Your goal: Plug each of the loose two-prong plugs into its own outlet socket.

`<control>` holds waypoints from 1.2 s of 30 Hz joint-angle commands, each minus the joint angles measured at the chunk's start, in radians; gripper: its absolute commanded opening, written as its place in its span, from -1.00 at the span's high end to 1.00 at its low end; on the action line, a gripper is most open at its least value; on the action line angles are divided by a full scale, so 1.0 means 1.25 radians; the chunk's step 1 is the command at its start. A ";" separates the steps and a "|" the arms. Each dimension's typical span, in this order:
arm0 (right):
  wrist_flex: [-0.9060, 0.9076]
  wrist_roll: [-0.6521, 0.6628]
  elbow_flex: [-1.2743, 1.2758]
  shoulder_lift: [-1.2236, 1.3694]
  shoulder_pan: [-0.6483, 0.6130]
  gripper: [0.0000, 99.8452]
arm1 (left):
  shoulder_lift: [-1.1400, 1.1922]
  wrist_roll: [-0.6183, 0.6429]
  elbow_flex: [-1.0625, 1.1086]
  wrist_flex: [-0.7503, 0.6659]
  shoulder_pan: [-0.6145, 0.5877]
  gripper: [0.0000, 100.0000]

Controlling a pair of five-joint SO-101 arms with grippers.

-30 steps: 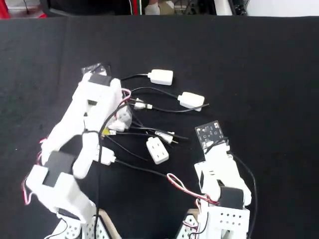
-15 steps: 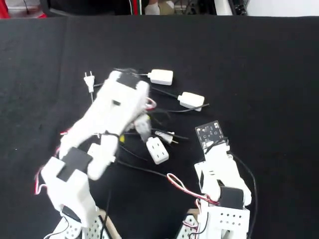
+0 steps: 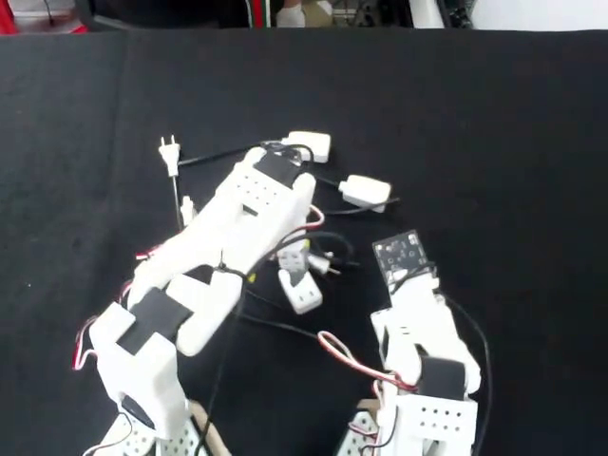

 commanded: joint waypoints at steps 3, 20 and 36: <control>0.002 0.002 -0.006 -0.021 0.007 0.97 | -0.029 -0.010 0.006 -0.005 0.002 0.54; 0.002 -0.002 -0.006 -0.021 0.004 0.97 | -0.497 -0.136 0.331 -0.011 -0.435 0.54; -0.082 0.004 -0.026 -0.025 -0.096 0.97 | -0.640 -0.507 0.870 -0.417 -0.814 0.54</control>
